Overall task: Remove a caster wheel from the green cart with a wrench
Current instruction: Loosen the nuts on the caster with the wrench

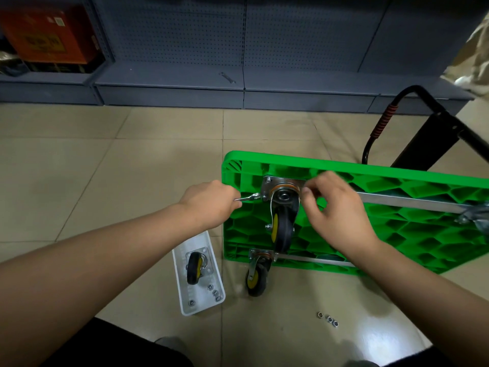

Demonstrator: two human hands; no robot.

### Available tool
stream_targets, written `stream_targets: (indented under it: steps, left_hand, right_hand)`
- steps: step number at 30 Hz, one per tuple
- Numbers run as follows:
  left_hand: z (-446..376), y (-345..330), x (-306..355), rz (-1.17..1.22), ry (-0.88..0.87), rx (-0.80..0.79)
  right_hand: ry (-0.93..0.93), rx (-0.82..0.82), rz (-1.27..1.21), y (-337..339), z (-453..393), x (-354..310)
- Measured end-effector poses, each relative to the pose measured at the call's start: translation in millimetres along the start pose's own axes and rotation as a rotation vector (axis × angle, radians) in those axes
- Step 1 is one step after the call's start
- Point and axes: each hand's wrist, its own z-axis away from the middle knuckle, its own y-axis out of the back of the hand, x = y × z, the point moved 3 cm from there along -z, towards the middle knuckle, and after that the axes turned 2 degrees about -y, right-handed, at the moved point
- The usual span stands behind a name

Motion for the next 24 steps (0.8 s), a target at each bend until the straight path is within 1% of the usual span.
stream_targets:
  steps: [1, 3, 4, 5, 6, 7, 9, 12, 17, 21, 24]
  left_hand:
    - [0, 3, -1, -0.005, 0.003, 0.001]
    - [-2, 9, -3, -0.030, 0.009, 0.010]
    - [-3, 12, -3, -0.043, 0.012, 0.014]
    - [-4, 15, -2, -0.054, 0.014, 0.015]
    - [-5, 19, -1, -0.063, 0.014, 0.013]
    - [-6, 22, 0, -0.071, 0.011, 0.009]
    - [-8, 30, 3, -0.102, -0.003, 0.002]
    - [-11, 37, 10, -0.166, -0.046, 0.015]
    - [-11, 47, 28, -0.300, -0.089, 0.068]
    - [-9, 50, 40, -0.481, -0.107, 0.114]
    - [-6, 50, 45, -0.563, -0.104, 0.134]
  right_hand:
    - [-0.127, -0.101, -0.002, -2, 1, 0]
    - [-0.423, -0.402, 0.050, -13, 7, 8]
    - [-0.565, -0.552, 0.020, -20, 13, 14]
    - [-0.704, -0.657, -0.100, -28, 20, 21]
    - [-0.833, -0.708, -0.299, -35, 26, 23]
    - [-0.942, -0.728, -0.496, -42, 30, 23]
    - [-1.047, -0.737, -0.801, -55, 35, 21]
    - [-1.136, -0.689, -1.014, -61, 35, 11]
    - [-1.205, -0.598, -1.154, -68, 35, 9]
    - [-1.241, -0.539, -1.172, -70, 36, 10]
    - [-1.234, -0.504, -1.178, -70, 36, 12]
